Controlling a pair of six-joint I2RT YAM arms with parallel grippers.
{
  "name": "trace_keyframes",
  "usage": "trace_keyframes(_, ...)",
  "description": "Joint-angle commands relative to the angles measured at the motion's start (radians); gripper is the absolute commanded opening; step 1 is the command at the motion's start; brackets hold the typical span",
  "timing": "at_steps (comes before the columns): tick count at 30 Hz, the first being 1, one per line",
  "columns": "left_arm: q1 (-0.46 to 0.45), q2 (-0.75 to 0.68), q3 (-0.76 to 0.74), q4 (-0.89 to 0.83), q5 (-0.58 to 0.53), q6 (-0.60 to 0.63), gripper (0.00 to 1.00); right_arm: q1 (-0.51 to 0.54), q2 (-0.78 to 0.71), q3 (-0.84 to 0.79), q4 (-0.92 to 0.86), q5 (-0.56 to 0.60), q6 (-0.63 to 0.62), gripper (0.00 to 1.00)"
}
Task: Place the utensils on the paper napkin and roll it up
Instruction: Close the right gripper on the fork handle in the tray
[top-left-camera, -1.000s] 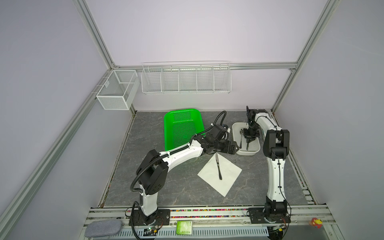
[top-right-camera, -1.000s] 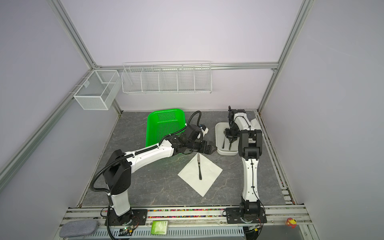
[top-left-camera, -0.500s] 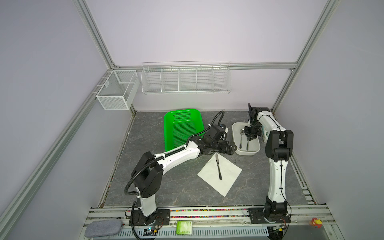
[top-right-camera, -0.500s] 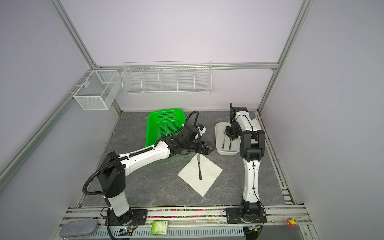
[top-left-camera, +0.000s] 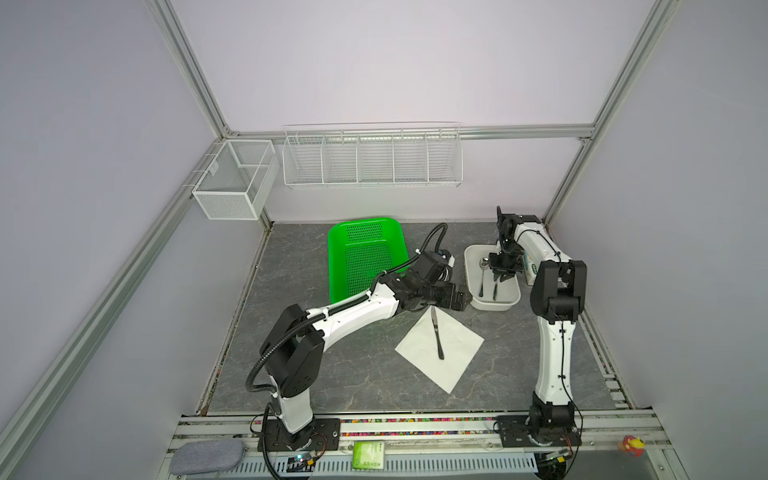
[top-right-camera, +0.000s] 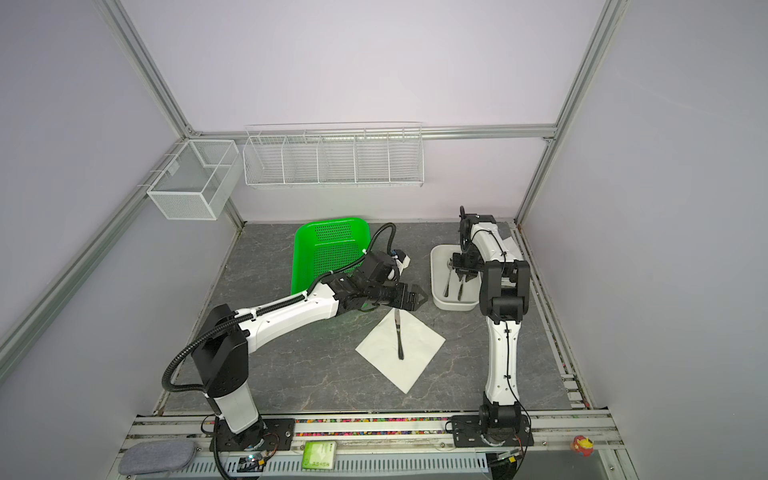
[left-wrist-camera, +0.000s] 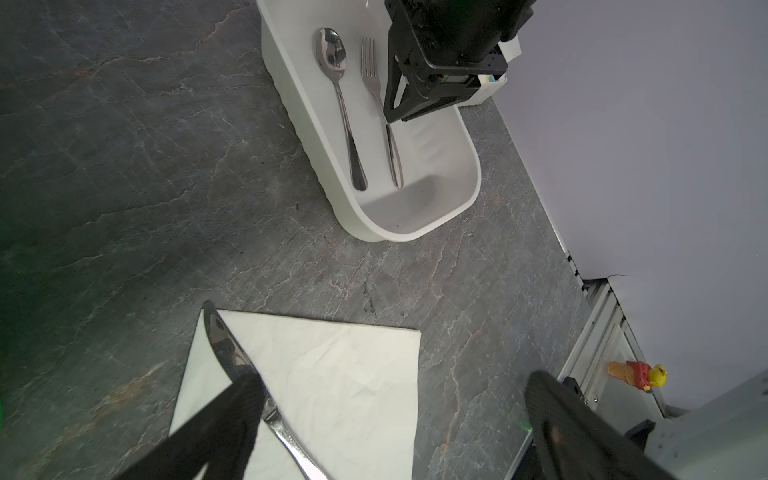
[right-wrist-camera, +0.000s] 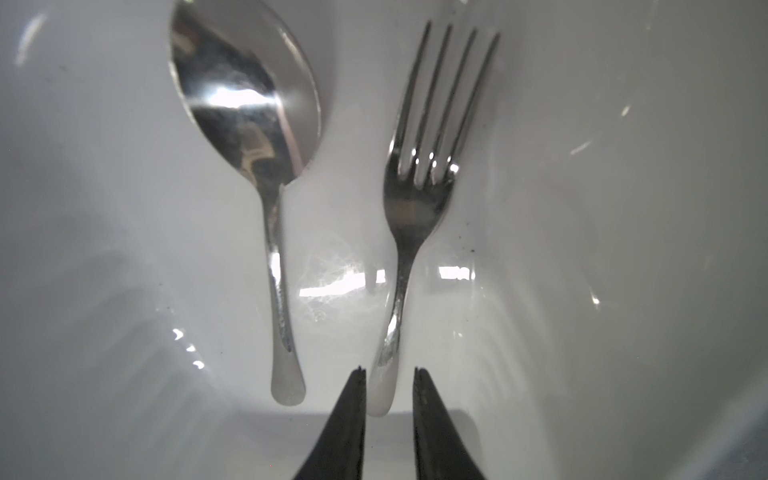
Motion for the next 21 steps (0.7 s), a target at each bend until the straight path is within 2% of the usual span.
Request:
trace_keyframes(1,-0.003,-0.032,-0.009,-0.014,-0.018,0.010,0.99,-0.004,0.040,0.028,-0.020,0.008,0.002,0.24)
trace_keyframes(9,-0.003,-0.027,-0.005,-0.016,-0.013,0.012,0.99,-0.005,0.088,0.027,-0.021,0.023,-0.002,0.21)
trace_keyframes(13,-0.003,-0.026,-0.003,-0.018,-0.015,0.011,0.99,-0.004,0.106,0.022,-0.018,0.016,-0.006,0.15)
trace_keyframes(21,-0.003,-0.021,0.010,-0.031,-0.016,0.017,0.99,-0.004,0.055,0.056,-0.032,0.020,-0.010,0.09)
